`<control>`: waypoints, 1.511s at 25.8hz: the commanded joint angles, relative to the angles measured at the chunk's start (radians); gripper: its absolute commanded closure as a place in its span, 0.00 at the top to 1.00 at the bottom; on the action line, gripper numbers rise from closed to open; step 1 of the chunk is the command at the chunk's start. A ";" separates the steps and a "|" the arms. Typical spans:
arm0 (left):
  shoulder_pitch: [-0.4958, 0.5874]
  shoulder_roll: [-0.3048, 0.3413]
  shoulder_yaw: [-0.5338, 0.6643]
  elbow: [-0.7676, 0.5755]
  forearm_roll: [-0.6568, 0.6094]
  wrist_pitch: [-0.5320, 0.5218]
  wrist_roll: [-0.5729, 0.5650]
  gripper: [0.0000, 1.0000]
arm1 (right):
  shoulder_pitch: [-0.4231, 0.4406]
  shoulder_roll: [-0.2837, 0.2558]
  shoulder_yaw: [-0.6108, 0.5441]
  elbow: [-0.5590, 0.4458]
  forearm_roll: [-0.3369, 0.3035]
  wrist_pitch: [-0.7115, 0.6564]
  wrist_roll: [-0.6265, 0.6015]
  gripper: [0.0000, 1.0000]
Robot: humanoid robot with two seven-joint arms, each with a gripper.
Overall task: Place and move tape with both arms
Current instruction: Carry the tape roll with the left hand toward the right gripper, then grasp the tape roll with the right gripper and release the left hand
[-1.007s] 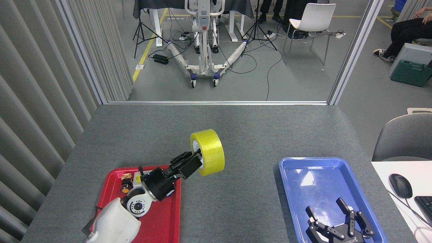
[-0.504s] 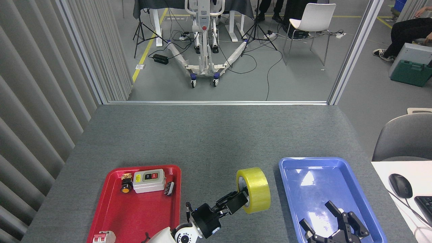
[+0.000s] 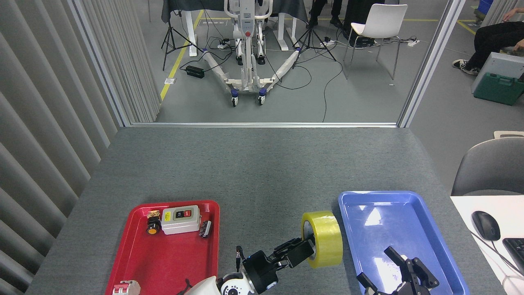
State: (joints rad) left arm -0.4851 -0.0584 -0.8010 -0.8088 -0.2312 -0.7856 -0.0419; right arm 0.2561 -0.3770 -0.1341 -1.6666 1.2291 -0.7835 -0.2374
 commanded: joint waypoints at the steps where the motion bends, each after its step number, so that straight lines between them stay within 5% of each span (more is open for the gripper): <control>1: 0.025 0.000 -0.006 -0.047 0.000 0.000 0.004 0.00 | -0.008 0.003 0.028 0.001 -0.003 -0.002 0.000 0.99; 24: 0.030 -0.009 -0.041 -0.044 -0.030 0.000 -0.016 0.00 | -0.038 0.006 0.177 -0.028 0.017 -0.002 0.001 0.98; 26: 0.030 -0.009 -0.040 -0.043 -0.030 0.000 -0.016 0.00 | -0.037 0.007 0.177 -0.030 0.017 -0.002 0.001 0.83; 28: 0.028 -0.008 -0.040 -0.043 -0.027 0.000 -0.012 0.00 | -0.034 0.006 0.177 -0.030 0.015 -0.002 0.001 0.56; 31: 0.028 -0.001 -0.040 -0.043 -0.025 0.000 0.000 0.24 | -0.026 0.004 0.176 -0.030 0.017 -0.002 0.001 0.15; 33: 0.028 0.000 -0.040 -0.044 -0.023 0.000 0.000 0.32 | -0.024 0.006 0.176 -0.030 0.017 -0.002 0.001 0.01; 35: 0.028 0.000 -0.040 -0.043 -0.017 0.000 0.007 0.81 | -0.024 0.006 0.176 -0.030 0.017 -0.002 0.001 0.00; 36: 0.028 0.002 -0.040 -0.044 -0.017 0.000 0.007 0.92 | -0.023 0.006 0.176 -0.030 0.017 -0.002 0.001 0.00; 39: 0.028 0.003 -0.038 -0.043 -0.017 0.000 0.005 0.99 | -0.021 0.001 0.172 -0.030 0.015 -0.002 0.000 0.00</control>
State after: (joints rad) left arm -0.4576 -0.0577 -0.8404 -0.8524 -0.2495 -0.7863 -0.0346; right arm 0.2331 -0.3727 0.0404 -1.6968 1.2457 -0.7840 -0.2323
